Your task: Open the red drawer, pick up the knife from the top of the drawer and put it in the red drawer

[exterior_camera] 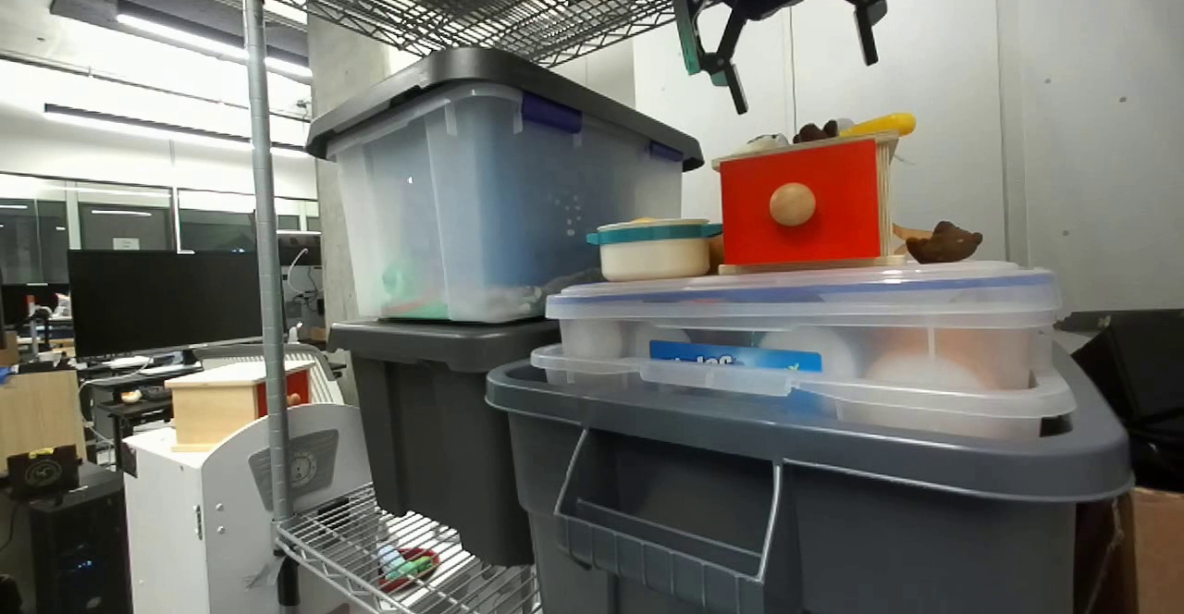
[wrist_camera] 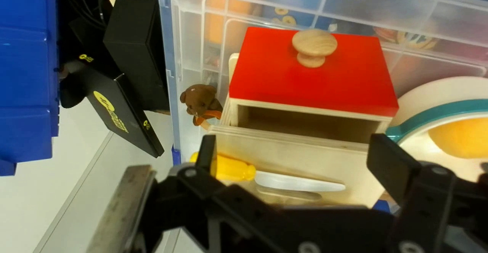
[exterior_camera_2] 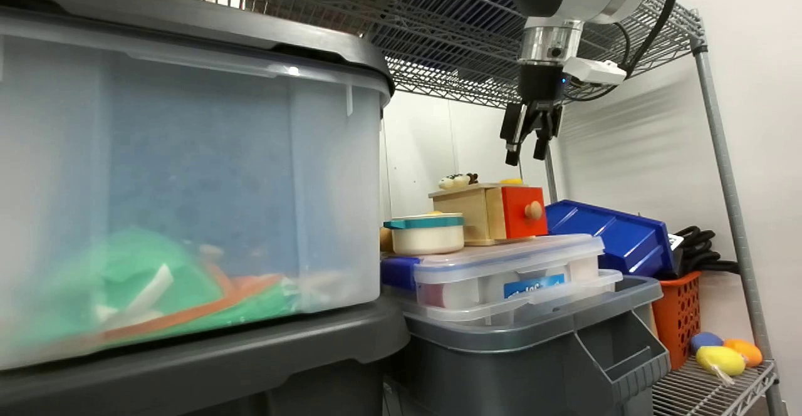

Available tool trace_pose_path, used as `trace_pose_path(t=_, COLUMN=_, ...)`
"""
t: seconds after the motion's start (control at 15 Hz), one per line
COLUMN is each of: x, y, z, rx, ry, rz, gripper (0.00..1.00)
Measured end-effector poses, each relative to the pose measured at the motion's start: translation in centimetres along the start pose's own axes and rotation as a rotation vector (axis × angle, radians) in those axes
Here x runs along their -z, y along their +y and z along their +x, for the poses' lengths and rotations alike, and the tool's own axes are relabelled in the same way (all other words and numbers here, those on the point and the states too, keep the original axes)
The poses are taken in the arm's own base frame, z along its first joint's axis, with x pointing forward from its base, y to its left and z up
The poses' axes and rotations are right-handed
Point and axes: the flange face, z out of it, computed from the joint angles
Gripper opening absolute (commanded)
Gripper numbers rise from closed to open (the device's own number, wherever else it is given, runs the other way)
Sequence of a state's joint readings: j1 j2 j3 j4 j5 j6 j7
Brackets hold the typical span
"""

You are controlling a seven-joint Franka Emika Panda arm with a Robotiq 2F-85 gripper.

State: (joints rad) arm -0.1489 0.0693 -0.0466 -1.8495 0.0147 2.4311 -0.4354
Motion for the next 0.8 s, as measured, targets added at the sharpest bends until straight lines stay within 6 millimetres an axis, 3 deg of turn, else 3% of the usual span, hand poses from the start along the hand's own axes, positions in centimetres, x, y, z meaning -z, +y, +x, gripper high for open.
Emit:
trace_pose_path(t=0.4, x=-2.1, y=-0.1, z=0.8, rx=0.007, ry=-0.015, rz=0.007, gripper=1.00)
trace_pose_path(t=0.8, x=-3.6, y=1.0, z=1.6, rx=-0.002, ry=-0.018, rz=-0.002, gripper=1.00)
